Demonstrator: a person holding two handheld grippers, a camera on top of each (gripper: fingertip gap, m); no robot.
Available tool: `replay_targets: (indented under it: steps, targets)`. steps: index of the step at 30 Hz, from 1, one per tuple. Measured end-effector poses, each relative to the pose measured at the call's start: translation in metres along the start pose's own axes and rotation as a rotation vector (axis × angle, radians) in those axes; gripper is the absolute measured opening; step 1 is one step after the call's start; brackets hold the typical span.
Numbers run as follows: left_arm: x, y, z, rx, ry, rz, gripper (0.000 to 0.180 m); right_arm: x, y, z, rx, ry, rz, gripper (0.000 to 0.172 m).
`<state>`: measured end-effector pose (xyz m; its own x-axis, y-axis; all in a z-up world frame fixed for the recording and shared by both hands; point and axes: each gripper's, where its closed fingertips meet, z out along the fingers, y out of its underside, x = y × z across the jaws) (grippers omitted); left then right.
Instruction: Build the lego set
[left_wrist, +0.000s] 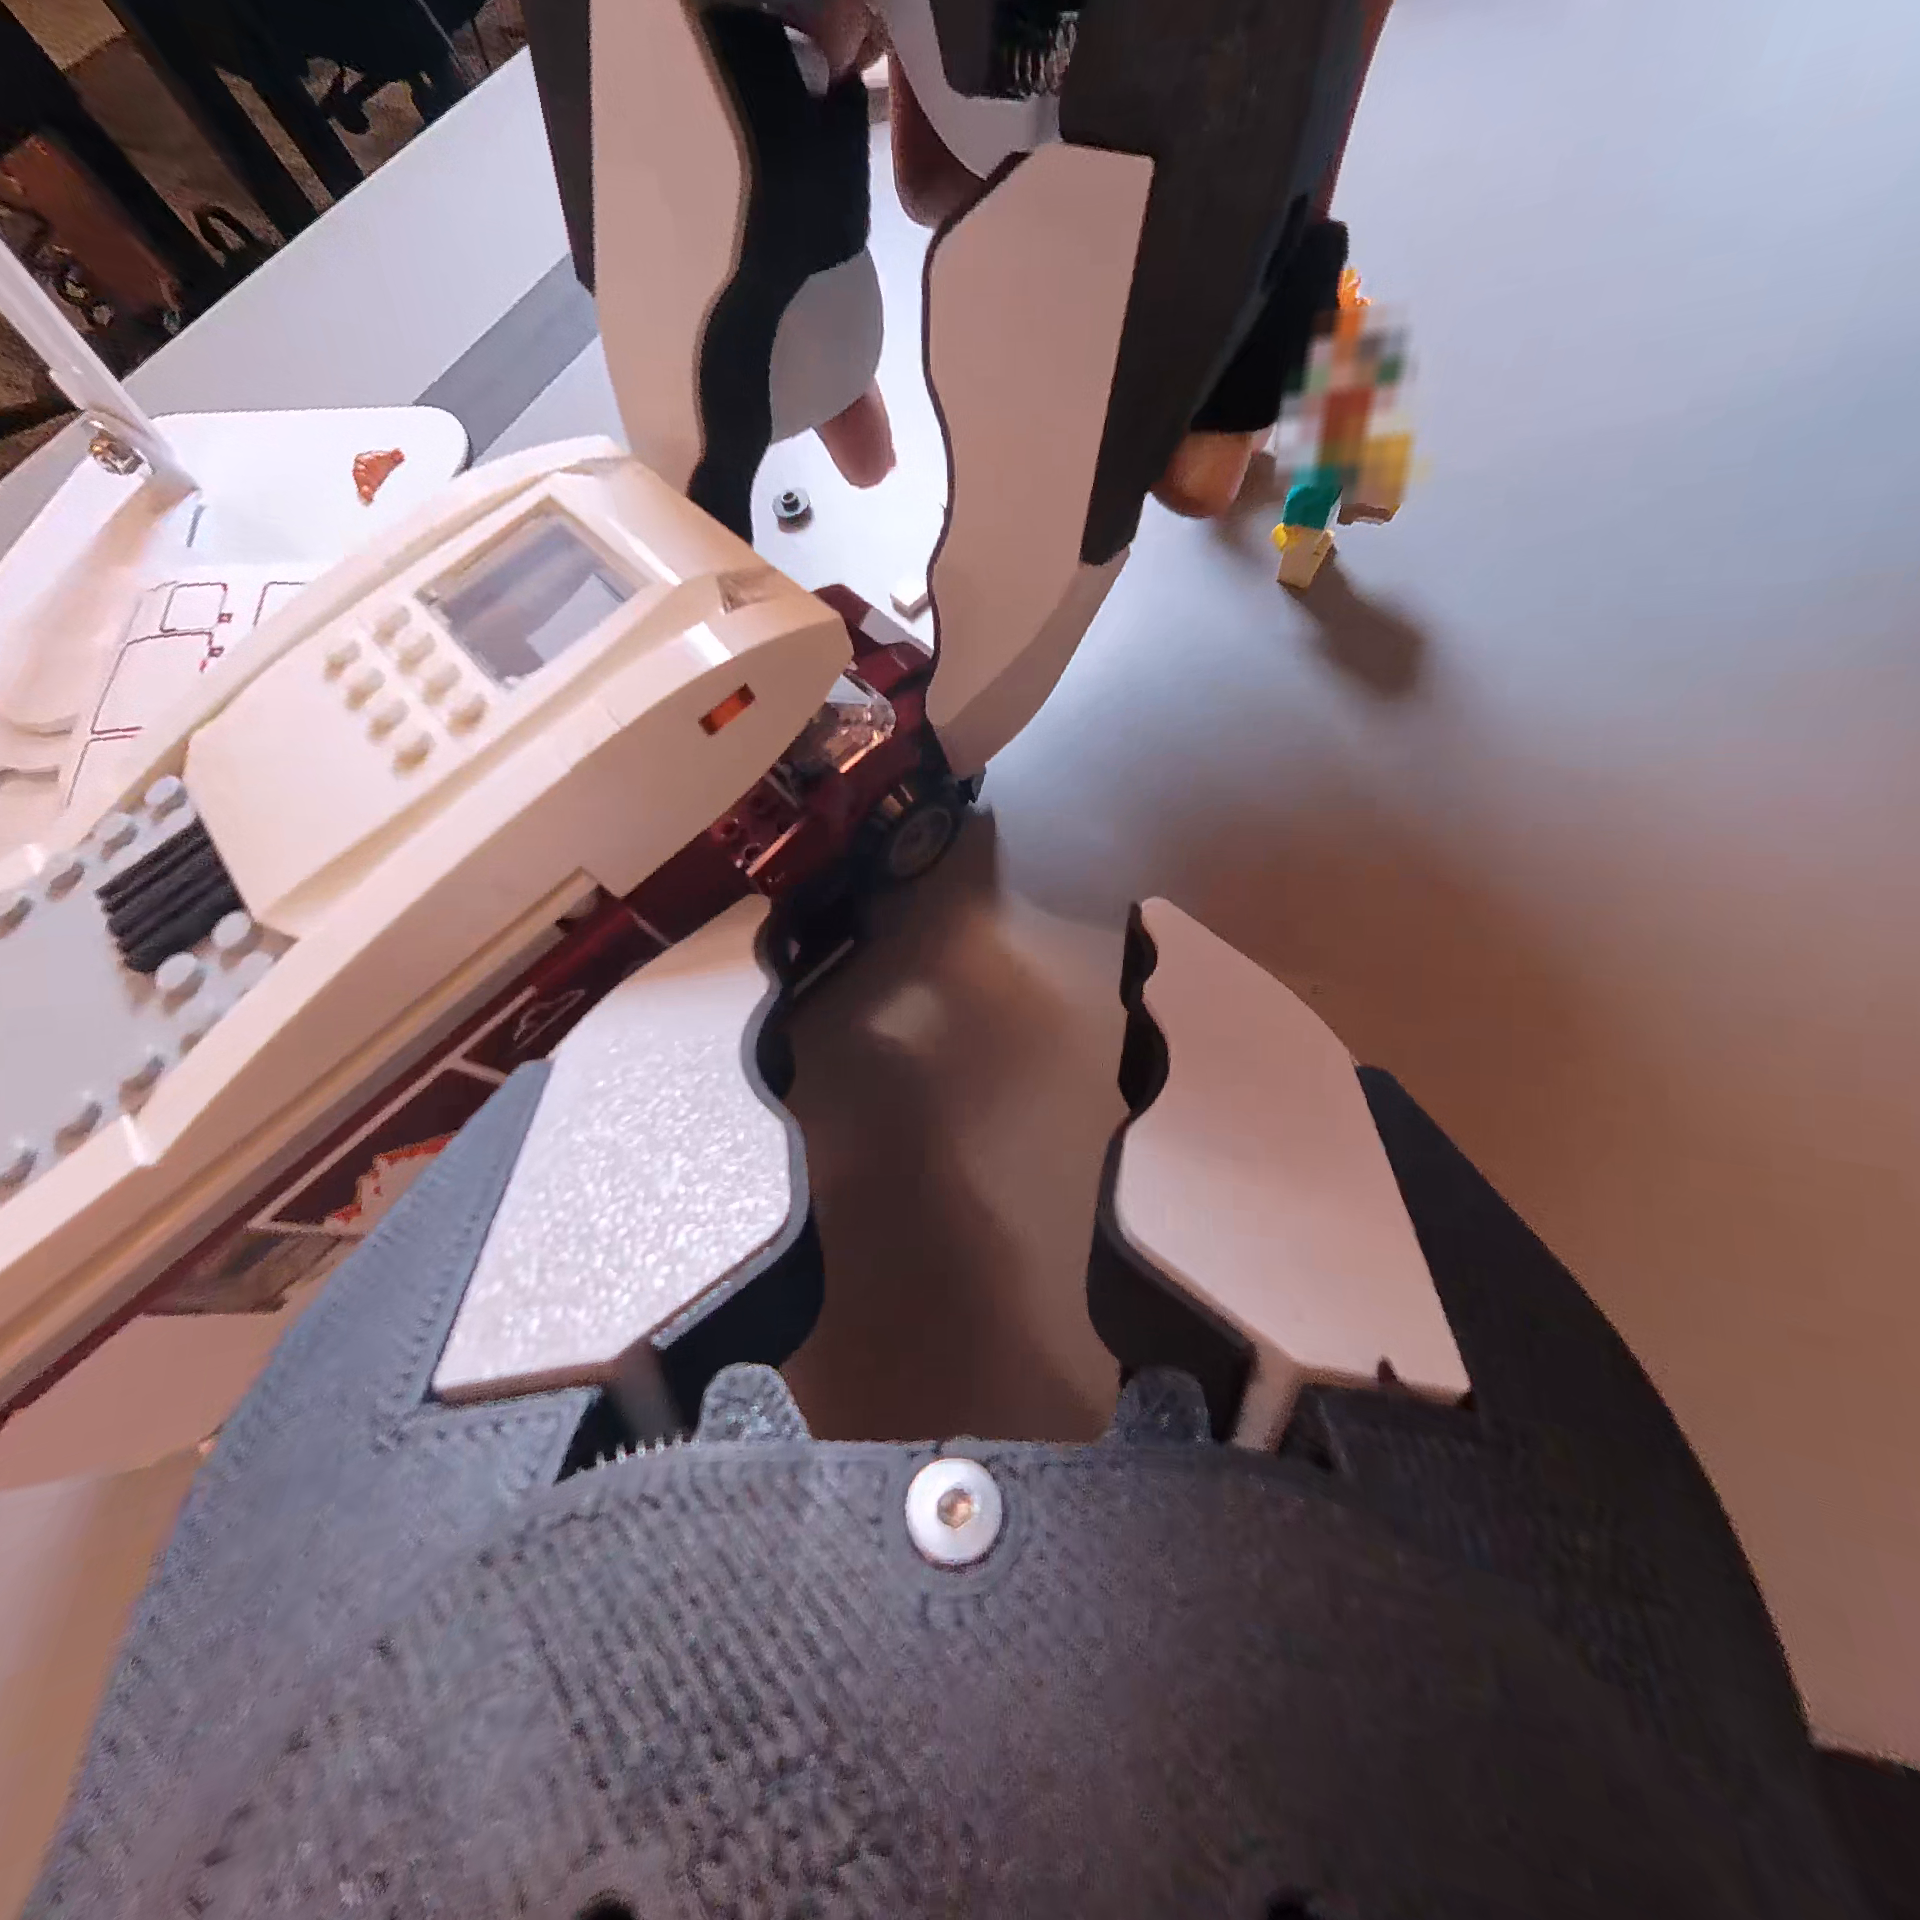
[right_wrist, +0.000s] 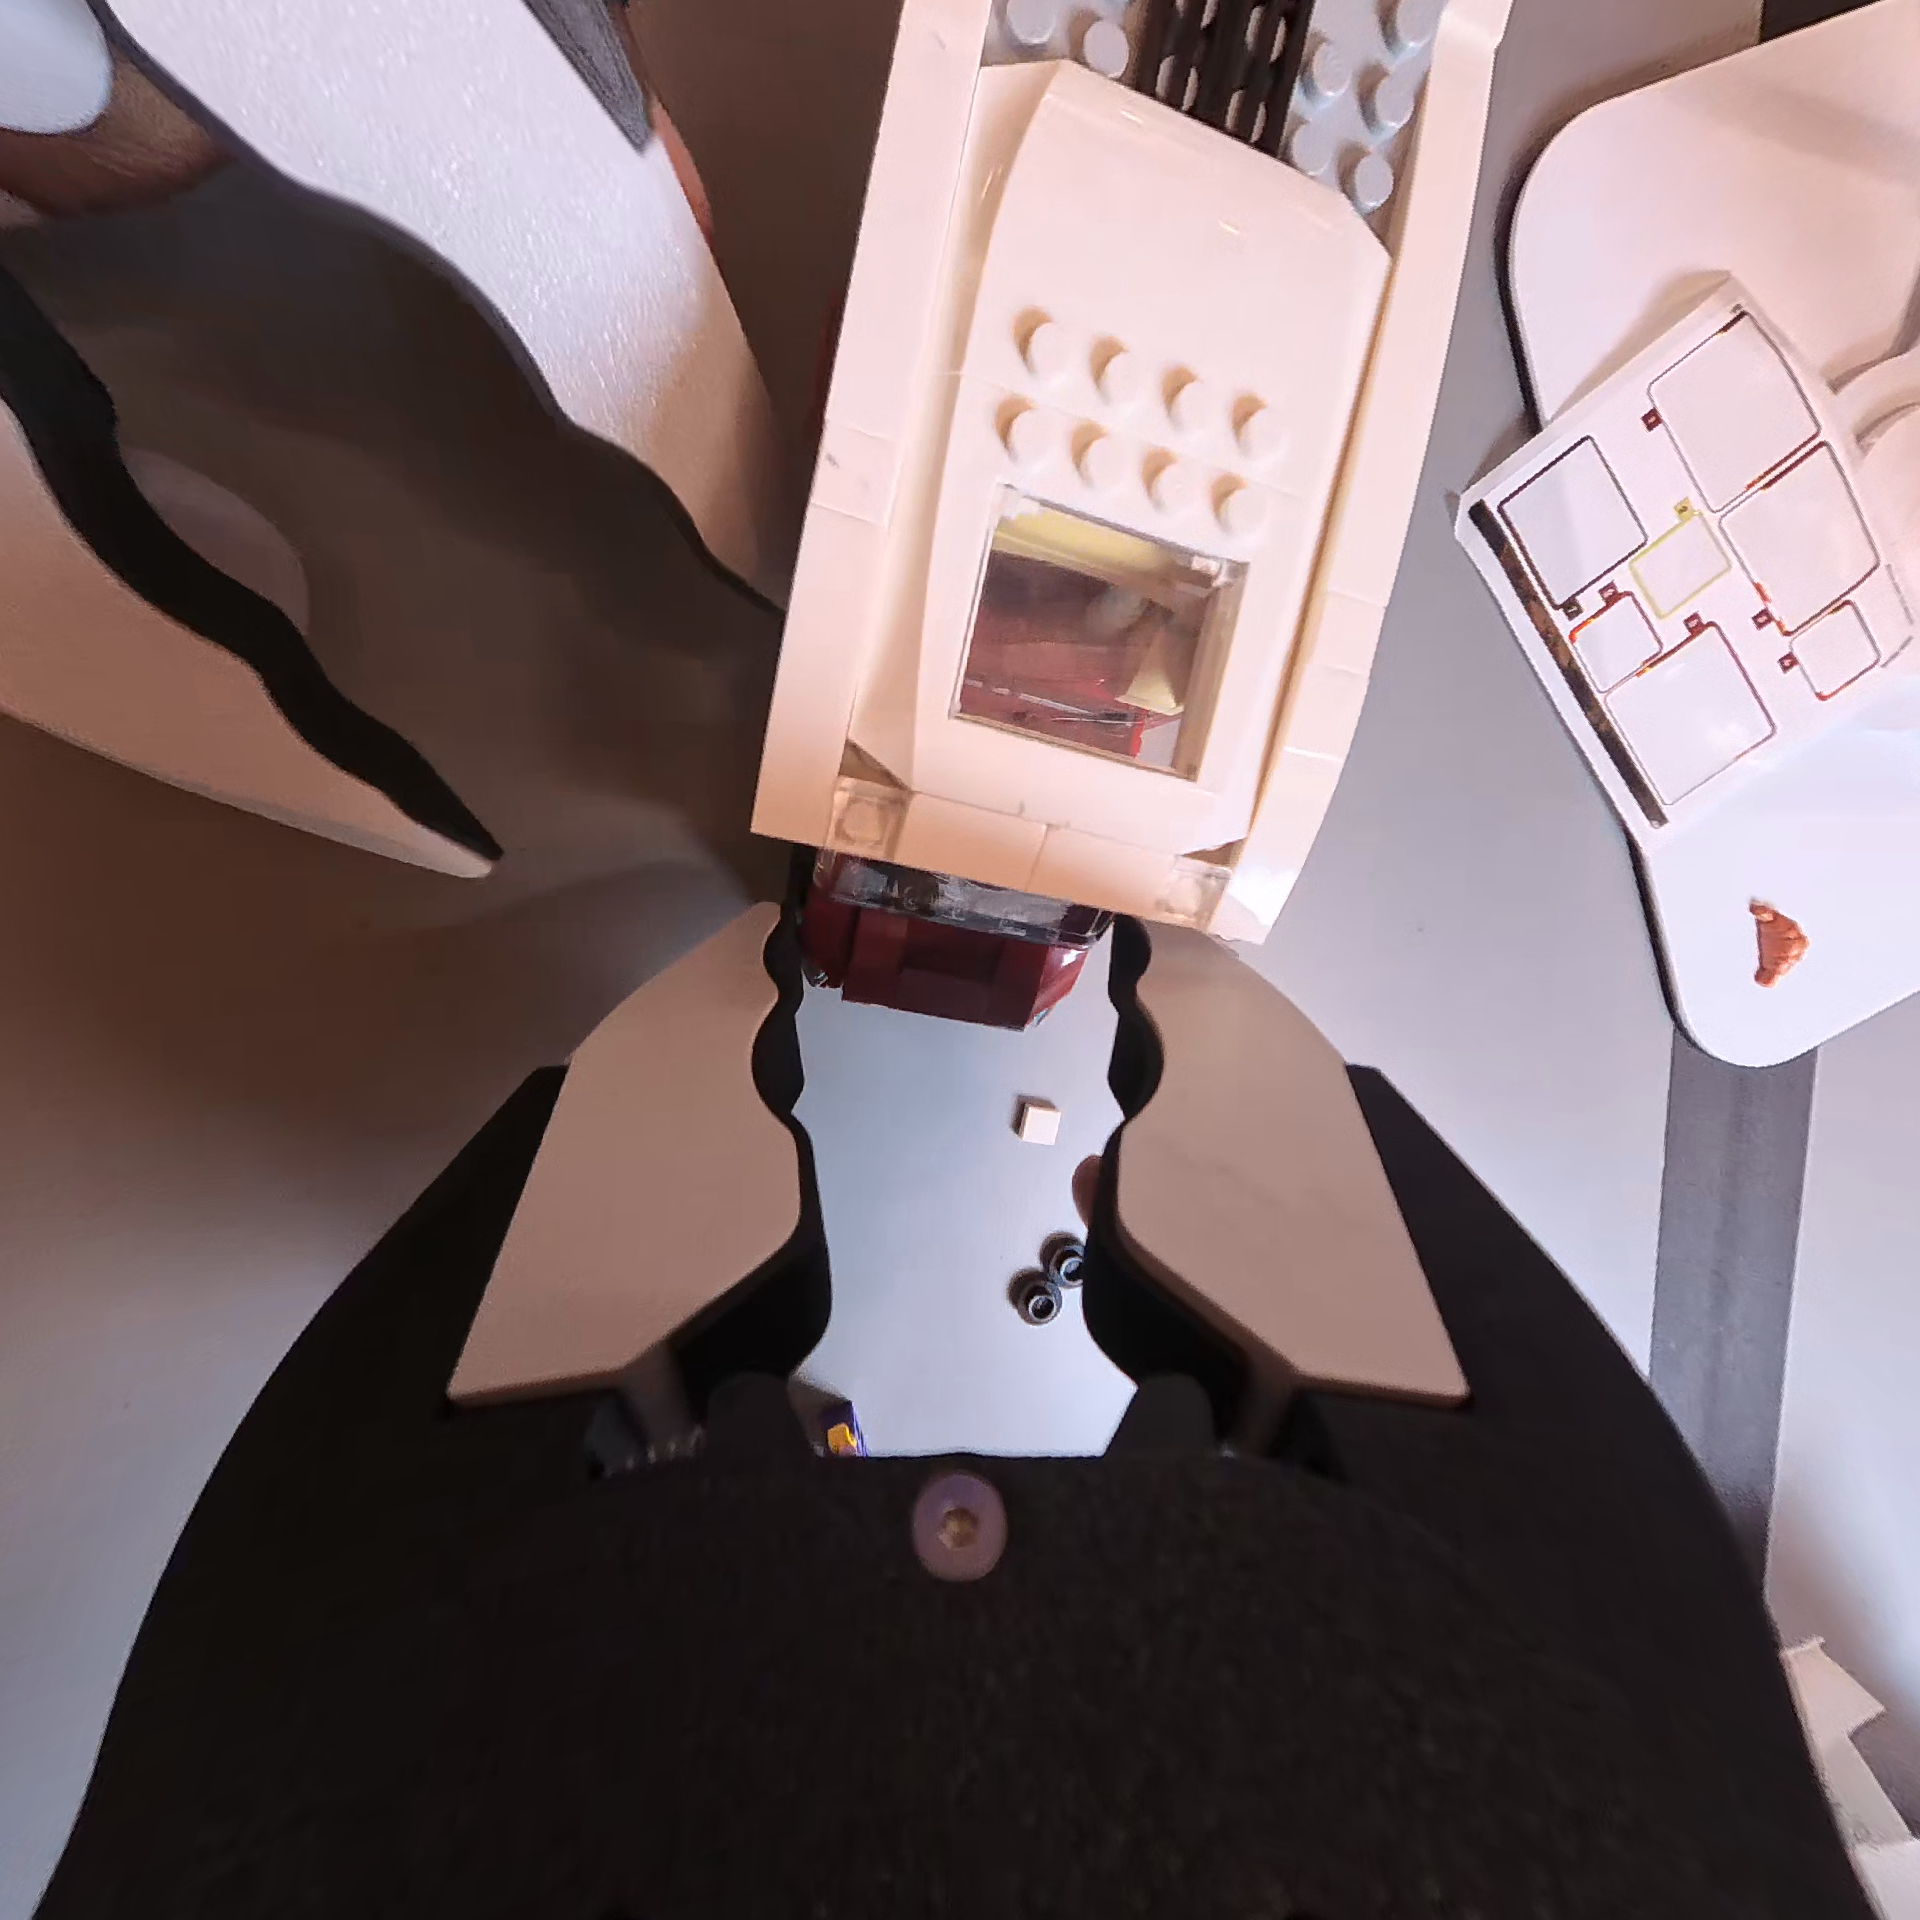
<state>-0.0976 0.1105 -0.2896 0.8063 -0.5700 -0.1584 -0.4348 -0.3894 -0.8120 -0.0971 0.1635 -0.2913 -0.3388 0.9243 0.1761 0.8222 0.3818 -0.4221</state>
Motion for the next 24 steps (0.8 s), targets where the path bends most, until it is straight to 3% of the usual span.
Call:
replay_targets:
  steps: [5,8,11,14,18,24]
  targets:
    - [-0.019,0.005,-0.036,0.031,-0.075,-0.008,0.062,0.002,0.0,-0.005,0.023,0.047,0.039,0.057]
    - [-0.064,0.003,-0.078,0.134,-0.213,-0.099,0.06,0.006,-0.009,-0.02,0.104,0.123,0.147,0.063]
    - [-0.113,0.02,-0.101,0.144,-0.313,-0.202,0.073,0.003,-0.024,-0.033,0.197,0.167,0.272,0.08]
    - [-0.132,0.052,-0.076,0.015,-0.261,-0.289,0.089,0.014,-0.037,-0.033,0.192,0.357,0.316,0.094]
    - [-0.122,0.054,-0.042,0.011,-0.145,-0.261,0.09,0.025,-0.04,-0.012,0.077,0.54,0.265,0.107]
    - [-0.103,0.046,-0.032,0.011,-0.122,-0.177,0.081,0.026,-0.048,0.001,0.165,0.462,0.349,0.094]
